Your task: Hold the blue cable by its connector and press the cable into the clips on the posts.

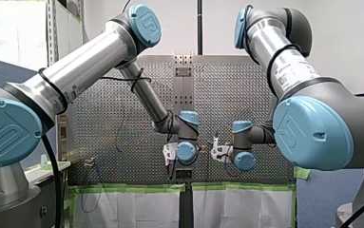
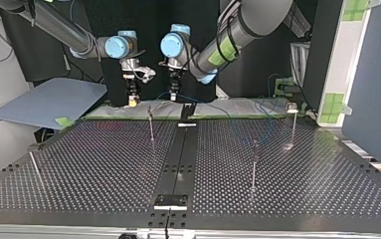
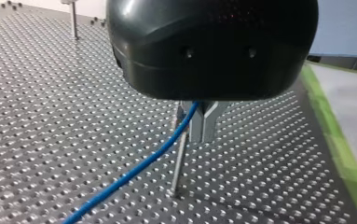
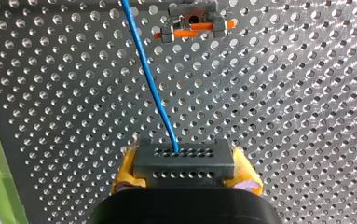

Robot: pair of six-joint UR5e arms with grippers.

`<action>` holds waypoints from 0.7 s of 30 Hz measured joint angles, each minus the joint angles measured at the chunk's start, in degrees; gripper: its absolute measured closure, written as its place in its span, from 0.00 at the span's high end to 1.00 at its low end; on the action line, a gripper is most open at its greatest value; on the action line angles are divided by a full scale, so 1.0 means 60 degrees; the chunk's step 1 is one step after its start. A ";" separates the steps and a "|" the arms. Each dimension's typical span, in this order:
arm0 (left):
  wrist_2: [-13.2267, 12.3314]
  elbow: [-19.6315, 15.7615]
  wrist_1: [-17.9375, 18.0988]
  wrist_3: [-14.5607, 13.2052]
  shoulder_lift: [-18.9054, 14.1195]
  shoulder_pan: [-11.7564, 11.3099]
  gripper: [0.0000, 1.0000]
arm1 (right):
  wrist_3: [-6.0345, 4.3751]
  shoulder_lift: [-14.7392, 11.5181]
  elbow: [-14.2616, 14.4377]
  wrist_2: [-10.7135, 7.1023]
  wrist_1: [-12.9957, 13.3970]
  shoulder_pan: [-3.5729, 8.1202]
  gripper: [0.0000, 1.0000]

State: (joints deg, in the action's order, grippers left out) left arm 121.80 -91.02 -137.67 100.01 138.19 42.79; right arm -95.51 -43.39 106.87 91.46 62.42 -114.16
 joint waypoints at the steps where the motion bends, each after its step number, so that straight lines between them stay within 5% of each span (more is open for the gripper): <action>1: 0.0014 0.0067 -0.0032 0.0000 0.0000 0.0002 0.00 | -0.0003 0.0000 -0.0001 0.0007 0.0002 0.0011 0.00; 16: -0.0111 0.0311 -0.0096 0.0000 0.0000 -0.0016 0.00 | -0.0037 0.0005 -0.0203 -0.0038 -0.0014 0.0519 0.00; 21: -0.0175 0.0523 -0.0106 0.0009 0.0002 -0.0021 0.00 | -0.0027 0.0012 -0.0300 -0.0323 -0.0052 0.0655 0.00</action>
State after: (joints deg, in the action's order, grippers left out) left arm 120.75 -87.89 -138.30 100.07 138.20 42.66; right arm -95.67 -43.32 105.07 89.53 62.11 -110.23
